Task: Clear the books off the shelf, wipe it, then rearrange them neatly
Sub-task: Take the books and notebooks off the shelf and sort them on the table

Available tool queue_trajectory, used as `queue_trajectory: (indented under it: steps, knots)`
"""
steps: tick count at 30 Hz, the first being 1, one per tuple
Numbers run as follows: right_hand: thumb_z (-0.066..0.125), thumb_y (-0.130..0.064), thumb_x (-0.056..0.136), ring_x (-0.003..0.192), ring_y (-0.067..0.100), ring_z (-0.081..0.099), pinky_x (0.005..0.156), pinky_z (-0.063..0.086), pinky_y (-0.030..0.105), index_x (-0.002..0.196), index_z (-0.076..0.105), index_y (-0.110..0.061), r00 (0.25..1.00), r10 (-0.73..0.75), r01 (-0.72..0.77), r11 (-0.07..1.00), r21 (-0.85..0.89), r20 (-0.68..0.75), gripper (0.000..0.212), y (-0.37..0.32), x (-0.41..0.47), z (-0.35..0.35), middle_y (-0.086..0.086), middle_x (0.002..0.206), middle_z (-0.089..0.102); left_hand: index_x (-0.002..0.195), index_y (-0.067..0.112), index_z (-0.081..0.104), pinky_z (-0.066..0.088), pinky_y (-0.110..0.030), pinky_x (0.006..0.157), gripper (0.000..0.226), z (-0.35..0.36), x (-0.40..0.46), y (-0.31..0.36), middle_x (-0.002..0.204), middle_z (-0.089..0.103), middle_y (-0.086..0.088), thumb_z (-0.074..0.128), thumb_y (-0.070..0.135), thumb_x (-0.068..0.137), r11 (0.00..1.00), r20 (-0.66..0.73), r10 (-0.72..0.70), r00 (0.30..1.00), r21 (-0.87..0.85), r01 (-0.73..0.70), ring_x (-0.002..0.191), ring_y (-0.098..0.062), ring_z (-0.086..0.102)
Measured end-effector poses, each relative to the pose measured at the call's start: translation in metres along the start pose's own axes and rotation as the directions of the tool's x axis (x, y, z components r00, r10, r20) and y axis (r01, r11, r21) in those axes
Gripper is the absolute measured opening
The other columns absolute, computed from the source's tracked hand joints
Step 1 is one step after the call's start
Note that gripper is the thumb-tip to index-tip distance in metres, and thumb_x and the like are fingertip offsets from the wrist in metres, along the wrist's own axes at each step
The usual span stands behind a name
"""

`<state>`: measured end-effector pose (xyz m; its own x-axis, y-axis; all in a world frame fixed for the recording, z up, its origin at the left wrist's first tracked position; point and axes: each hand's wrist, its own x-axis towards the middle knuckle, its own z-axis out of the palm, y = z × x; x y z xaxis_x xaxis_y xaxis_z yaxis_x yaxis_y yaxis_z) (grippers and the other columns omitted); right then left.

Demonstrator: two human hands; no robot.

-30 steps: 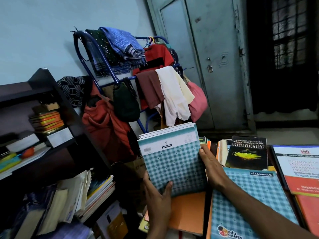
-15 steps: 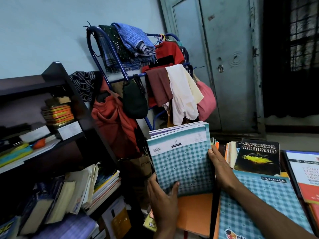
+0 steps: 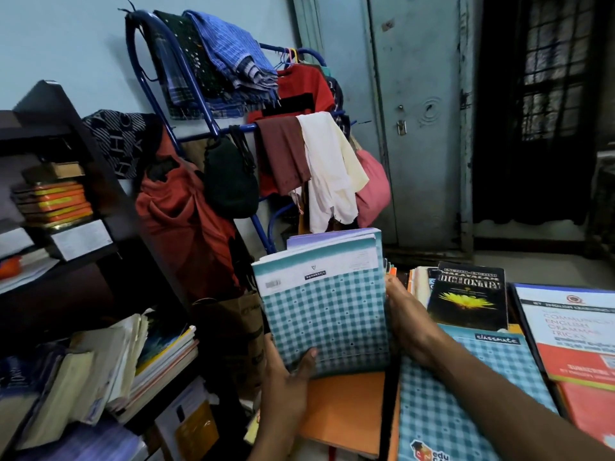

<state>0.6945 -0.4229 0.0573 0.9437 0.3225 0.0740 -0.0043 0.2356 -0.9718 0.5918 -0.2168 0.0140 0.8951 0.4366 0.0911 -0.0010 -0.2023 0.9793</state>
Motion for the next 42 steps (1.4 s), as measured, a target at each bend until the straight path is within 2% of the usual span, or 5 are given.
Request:
queue_trajectory:
  steps: [4, 12, 24, 32, 42]
  knots:
    - [0.059, -0.026, 0.101, 0.083, 0.028, 0.071, 0.067, 0.059, 0.042, 0.113, 0.059, -0.020, 0.984, -0.013, -0.009, 0.992, -0.122, -0.177, 0.013, -0.005, 0.023, -0.004, 0.015, 0.099, 0.076, 0.159, 0.044, -0.002, 0.020, -0.054, 0.124, 0.115, -0.003, 0.003, -0.003, 0.169, -0.002, 0.016, 0.071, 0.059, 0.071, 0.994, -0.003, 0.034, 0.999, -0.101, -0.034, 0.156, -0.017, 0.005]
    - [0.052, -0.026, 0.103, 0.083, 0.023, 0.060, 0.080, 0.055, 0.048, 0.104, 0.063, -0.016, 0.790, -0.190, 0.018, 0.957, -0.288, -0.583, 0.015, -0.002, 0.121, -0.062, 0.004, 0.095, 0.068, 0.161, 0.039, 0.012, 0.026, -0.049, 0.123, 0.090, -0.005, 0.014, -0.005, 0.164, 0.020, 0.020, 0.070, 0.037, 0.092, 0.983, 0.020, 0.107, 0.994, -0.150, -0.103, 0.152, -0.016, 0.023]
    - [0.073, -0.023, 0.082, 0.095, 0.028, 0.072, 0.084, 0.061, 0.048, 0.127, 0.050, -0.008, 0.918, 0.117, -0.254, 0.906, -0.337, -0.379, 0.052, 0.060, 0.160, -0.092, 0.012, 0.118, 0.068, 0.128, 0.028, 0.046, 0.048, -0.042, 0.097, 0.051, 0.005, 0.028, -0.021, 0.118, 0.063, 0.004, 0.078, 0.031, 0.088, 0.997, -0.152, 0.019, 0.988, 0.075, -0.008, 0.106, -0.021, 0.061]
    - [0.042, -0.039, 0.107, 0.148, 0.037, 0.030, 0.112, 0.033, 0.038, 0.160, -0.008, -0.005, 0.957, 0.085, -0.262, 0.667, -0.698, -0.278, 0.080, 0.051, 0.149, -0.072, 0.021, 0.166, 0.010, 0.123, 0.025, 0.045, 0.047, -0.032, 0.079, 0.043, 0.005, 0.017, -0.018, 0.113, 0.064, 0.010, 0.074, 0.023, 0.092, 0.988, -0.123, 0.089, 0.988, 0.136, -0.072, 0.096, 0.000, 0.060]
    - [0.049, -0.052, 0.101, 0.138, 0.038, 0.040, 0.108, 0.039, 0.047, 0.159, 0.019, -0.012, 0.912, -0.132, -0.208, 0.669, -0.714, -0.389, 0.076, 0.031, 0.132, -0.060, 0.018, 0.156, 0.025, 0.127, 0.030, 0.042, 0.051, -0.043, 0.091, 0.047, 0.007, 0.018, -0.008, 0.114, 0.061, 0.015, 0.073, 0.025, 0.093, 0.994, -0.126, 0.048, 0.991, 0.107, -0.035, 0.101, -0.011, 0.062]
